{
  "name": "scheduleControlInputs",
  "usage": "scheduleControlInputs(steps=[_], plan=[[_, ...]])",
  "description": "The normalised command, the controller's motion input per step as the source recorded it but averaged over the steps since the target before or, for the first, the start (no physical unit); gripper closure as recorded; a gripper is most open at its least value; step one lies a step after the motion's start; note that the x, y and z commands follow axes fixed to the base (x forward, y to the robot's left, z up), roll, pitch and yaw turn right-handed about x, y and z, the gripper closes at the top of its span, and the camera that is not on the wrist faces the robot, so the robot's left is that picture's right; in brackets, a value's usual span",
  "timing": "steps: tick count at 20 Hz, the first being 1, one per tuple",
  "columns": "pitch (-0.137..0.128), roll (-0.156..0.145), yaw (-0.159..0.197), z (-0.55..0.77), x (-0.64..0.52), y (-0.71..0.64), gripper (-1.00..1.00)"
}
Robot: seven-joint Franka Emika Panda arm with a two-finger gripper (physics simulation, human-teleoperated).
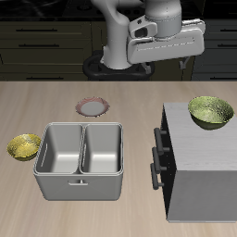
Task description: Place the green bowl on the plate
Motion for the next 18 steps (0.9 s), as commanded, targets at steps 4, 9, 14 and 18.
scheduleControlInputs(steps=[4, 9, 14, 18], plan=[[0.019, 0.011, -0.008, 0.06, 0.35, 0.16, -1.0], [-0.001, -0.013, 0.011, 0.1, 0.31, 0.12, -1.0], [0.001, -0.011, -0.002, 0.09, 0.26, 0.13, -1.0], [0.021, 0.015, -0.016, 0.04, 0.25, 0.25, -1.0]])
